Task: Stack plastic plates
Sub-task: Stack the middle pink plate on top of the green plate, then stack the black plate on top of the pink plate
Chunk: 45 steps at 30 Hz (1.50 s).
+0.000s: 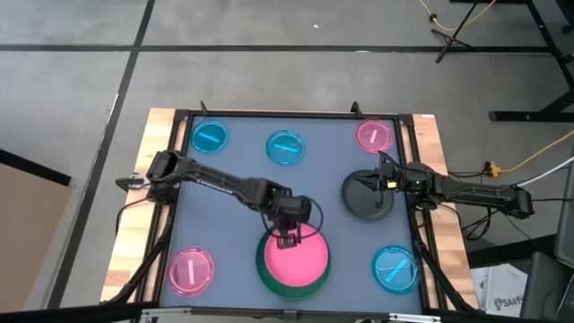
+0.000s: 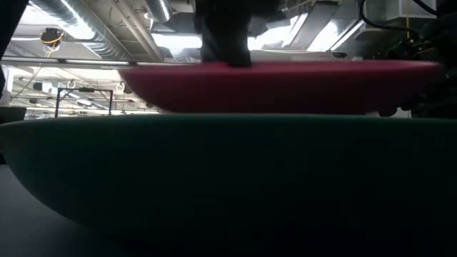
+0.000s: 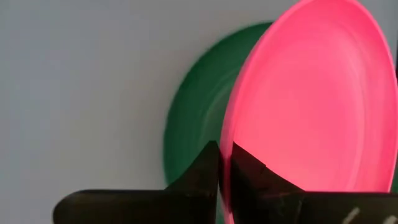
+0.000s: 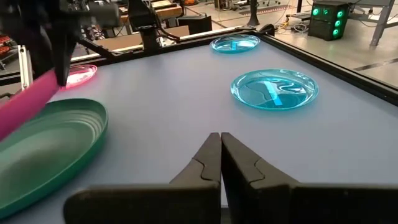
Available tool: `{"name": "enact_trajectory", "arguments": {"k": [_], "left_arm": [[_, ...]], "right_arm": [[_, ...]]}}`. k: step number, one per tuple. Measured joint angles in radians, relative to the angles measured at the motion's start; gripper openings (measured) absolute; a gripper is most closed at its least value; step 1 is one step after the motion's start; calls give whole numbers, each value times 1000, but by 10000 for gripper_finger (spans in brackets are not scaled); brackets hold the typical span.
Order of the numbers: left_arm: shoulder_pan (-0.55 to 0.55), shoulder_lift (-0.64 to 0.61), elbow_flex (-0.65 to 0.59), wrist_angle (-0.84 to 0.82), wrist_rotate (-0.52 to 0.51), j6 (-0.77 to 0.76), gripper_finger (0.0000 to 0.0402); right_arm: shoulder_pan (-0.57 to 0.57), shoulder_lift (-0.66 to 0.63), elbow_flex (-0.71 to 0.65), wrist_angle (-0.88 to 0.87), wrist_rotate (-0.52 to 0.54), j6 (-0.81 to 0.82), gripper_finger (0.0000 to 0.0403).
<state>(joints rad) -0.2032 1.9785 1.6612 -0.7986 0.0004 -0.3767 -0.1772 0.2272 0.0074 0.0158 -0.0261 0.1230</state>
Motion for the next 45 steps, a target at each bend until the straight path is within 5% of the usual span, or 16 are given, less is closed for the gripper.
{"name": "enact_trajectory", "arguments": {"k": [9,19,28,34,39,45], "left_arm": [[-22,0,-183,200,25,-49,23],[1,0,-221,227,95,-35,101],[-83,-152,-289,197,-66,40,112],[-126,-336,-593,519,-128,-11,112],[-153,-431,-822,807,-237,-65,112],[-213,-457,-1014,1220,-423,-31,112]], "right_arm": [[0,0,0,9,0,1,1],[0,0,0,32,-6,37,7],[1,44,48,51,-63,56,113],[9,197,149,50,-133,65,148],[121,381,234,34,-130,125,149],[361,593,388,-123,51,161,150]]}}
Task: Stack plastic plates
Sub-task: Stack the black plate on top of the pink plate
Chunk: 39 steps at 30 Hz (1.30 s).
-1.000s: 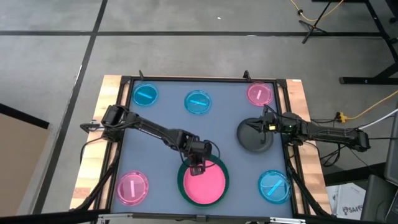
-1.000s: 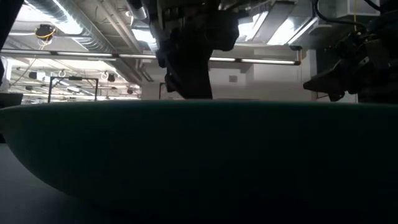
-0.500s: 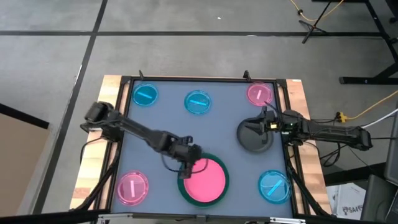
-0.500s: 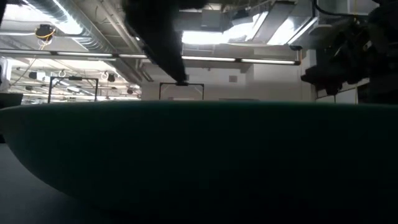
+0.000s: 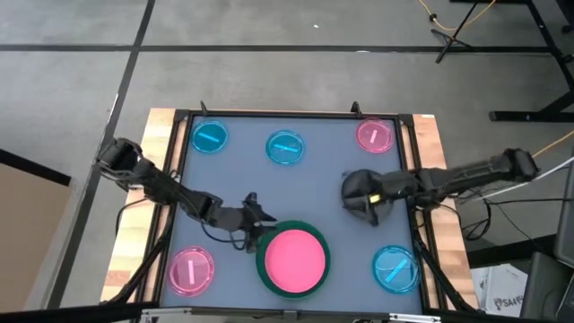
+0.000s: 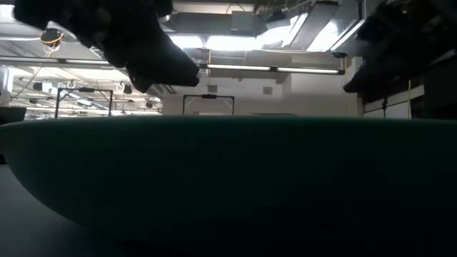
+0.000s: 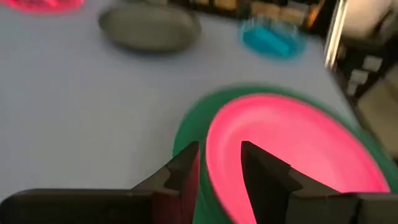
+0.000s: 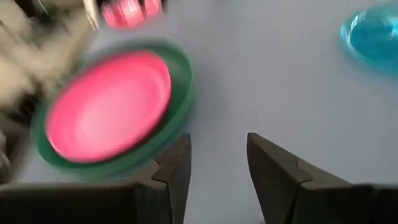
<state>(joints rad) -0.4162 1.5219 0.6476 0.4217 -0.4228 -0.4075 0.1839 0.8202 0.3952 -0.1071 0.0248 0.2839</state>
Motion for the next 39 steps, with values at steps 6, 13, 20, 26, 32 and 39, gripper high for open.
{"name": "enact_trajectory", "arguments": {"k": [6,13,20,26,32,39], "left_arm": [[-45,15,-99,284,-57,45,112],[-73,15,-112,344,-125,113,112],[-72,15,-112,339,-127,106,112],[-83,15,-112,339,-127,103,112],[-83,15,-112,339,-127,95,112],[-82,15,-112,339,-142,95,112]], "right_arm": [[175,173,146,-283,221,129,150],[231,299,167,-403,239,327,150],[229,395,167,-459,240,389,150],[229,468,167,-454,226,390,150],[229,516,167,-455,256,374,129],[229,538,168,-471,275,330,28]]}}
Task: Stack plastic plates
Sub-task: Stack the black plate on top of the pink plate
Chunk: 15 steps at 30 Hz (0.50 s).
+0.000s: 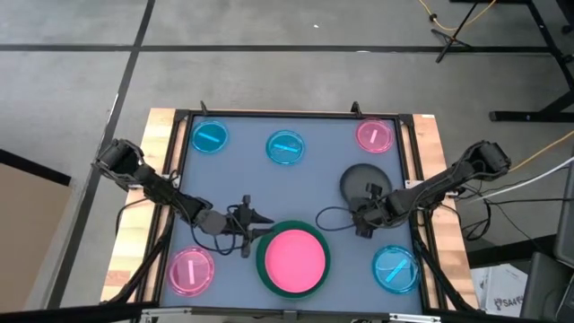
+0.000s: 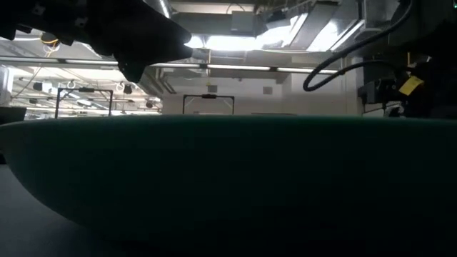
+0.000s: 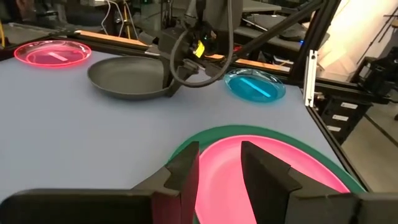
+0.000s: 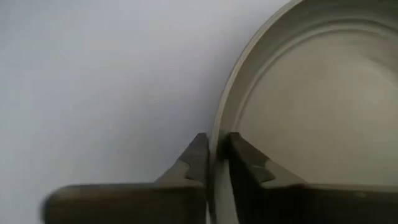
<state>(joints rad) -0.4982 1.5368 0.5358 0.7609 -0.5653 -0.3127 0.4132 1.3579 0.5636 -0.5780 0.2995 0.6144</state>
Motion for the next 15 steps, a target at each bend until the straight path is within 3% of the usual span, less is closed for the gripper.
{"name": "enact_trajectory", "arguments": {"k": [2,15], "left_arm": [[2,0,0,0,-1,-1,112],[-22,-12,0,-1,-3,-23,112]], "right_arm": [[0,0,3,-4,9,-29,10],[113,2,183,-1,48,-199,1]]}}
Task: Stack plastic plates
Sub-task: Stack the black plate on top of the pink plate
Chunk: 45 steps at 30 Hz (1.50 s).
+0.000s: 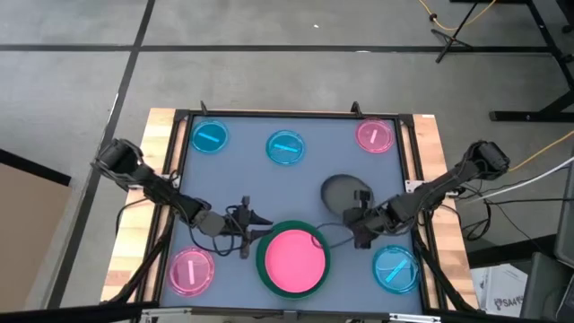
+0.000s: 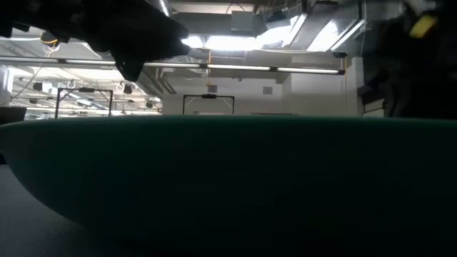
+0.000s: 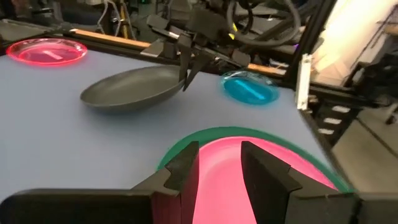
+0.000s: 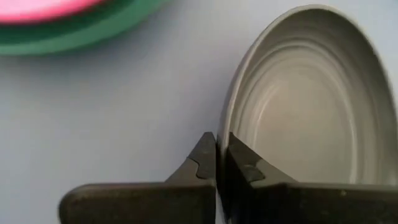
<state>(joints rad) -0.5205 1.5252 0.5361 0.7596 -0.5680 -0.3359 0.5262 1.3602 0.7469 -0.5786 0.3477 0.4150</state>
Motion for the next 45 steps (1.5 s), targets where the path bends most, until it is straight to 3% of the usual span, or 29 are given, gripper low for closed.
{"name": "enact_trajectory", "arguments": {"k": [5,10,16,23,34,45], "left_arm": [[-29,-23,1,-7,0,-5,112],[-51,-35,1,-34,-1,-34,112],[-69,-79,1,-91,-18,-104,112],[-108,-110,4,-101,-49,-109,112],[-114,-114,4,-101,-70,-106,112],[-108,-114,4,-101,-70,-100,112]], "right_arm": [[61,0,78,47,19,-54,1],[119,0,108,255,11,-170,1],[173,30,109,542,-65,-357,0],[183,166,109,702,-164,-461,0],[180,322,144,687,-181,-628,0],[173,380,143,683,-126,-620,22]]}}
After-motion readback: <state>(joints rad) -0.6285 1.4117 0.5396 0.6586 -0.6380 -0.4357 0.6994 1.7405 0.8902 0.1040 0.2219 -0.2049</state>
